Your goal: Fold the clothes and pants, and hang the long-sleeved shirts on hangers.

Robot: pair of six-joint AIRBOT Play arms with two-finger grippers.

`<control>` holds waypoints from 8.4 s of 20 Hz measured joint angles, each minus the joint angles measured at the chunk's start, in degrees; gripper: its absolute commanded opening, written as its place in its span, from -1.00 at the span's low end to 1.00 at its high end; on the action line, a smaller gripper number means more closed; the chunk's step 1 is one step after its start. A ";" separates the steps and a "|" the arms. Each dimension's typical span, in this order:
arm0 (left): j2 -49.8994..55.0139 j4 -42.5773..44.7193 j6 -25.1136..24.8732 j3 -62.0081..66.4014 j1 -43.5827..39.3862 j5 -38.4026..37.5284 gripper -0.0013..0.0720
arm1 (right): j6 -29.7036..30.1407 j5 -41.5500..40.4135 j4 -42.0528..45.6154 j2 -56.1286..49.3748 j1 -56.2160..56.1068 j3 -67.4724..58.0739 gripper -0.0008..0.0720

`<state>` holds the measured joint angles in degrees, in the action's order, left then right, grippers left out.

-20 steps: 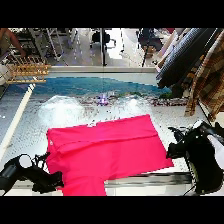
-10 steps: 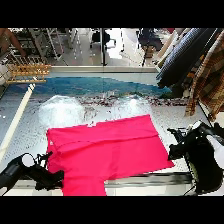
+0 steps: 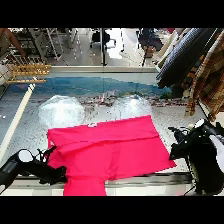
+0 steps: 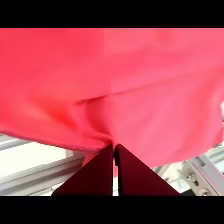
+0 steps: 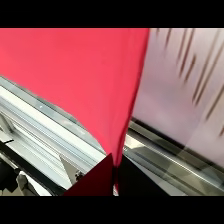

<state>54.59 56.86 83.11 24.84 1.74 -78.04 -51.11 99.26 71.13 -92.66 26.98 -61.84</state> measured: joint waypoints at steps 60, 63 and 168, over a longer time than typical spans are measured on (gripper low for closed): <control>22.14 -8.66 -7.37 29.79 19.15 14.16 0.13 | -8.15 -29.07 -13.79 -8.83 -12.02 -21.05 0.55; 21.20 -8.87 -9.35 29.79 17.44 13.64 -0.34 | -6.10 -26.53 -16.50 -11.56 -12.09 -20.98 0.36; 6.84 -2.84 -19.50 35.95 1.16 -5.16 -0.95 | -36.79 0.20 16.33 33.27 54.58 -1.14 0.42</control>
<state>61.43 54.02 63.61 60.80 2.90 -83.20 -87.90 99.46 87.46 -59.40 81.56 -62.98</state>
